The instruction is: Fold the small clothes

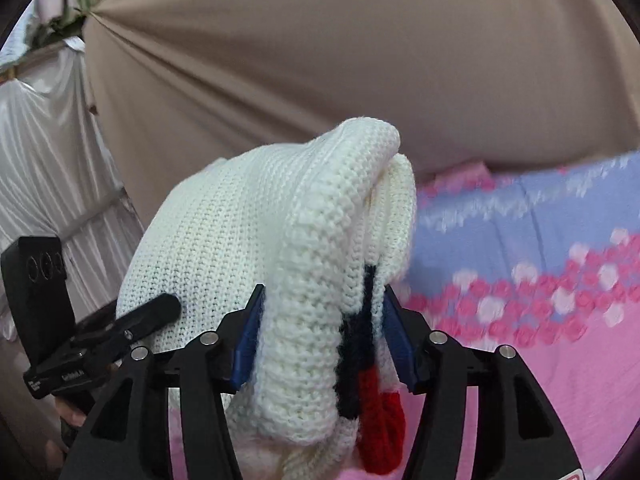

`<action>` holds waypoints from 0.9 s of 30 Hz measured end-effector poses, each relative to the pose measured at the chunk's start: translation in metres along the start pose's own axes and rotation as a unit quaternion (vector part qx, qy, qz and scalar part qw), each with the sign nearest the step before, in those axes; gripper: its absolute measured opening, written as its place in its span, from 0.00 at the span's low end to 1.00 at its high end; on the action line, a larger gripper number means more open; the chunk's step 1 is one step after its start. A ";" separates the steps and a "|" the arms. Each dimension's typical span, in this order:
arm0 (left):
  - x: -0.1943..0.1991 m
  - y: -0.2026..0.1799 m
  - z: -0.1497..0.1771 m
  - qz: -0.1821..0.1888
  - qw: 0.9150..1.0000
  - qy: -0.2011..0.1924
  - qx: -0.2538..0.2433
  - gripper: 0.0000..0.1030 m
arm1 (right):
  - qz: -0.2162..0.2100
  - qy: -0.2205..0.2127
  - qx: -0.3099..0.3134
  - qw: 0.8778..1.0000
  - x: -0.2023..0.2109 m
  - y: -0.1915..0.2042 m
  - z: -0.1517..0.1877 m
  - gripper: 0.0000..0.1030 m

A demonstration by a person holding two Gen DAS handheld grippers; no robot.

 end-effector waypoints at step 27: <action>-0.012 0.113 0.158 -0.114 0.963 0.106 0.221 0.88 | 0.042 0.105 -0.041 0.993 -0.026 -0.014 0.122 0.55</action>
Point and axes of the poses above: each gripper's, at about its wrist camera, not at the fingertips, and x roughly against the way its jaws point, y to its left, z to its underside, the point moved 5 cm from there along -x, roughly the way its jaws point, and after that the axes turned 11 degrees about -y, right-handed, at the moved point
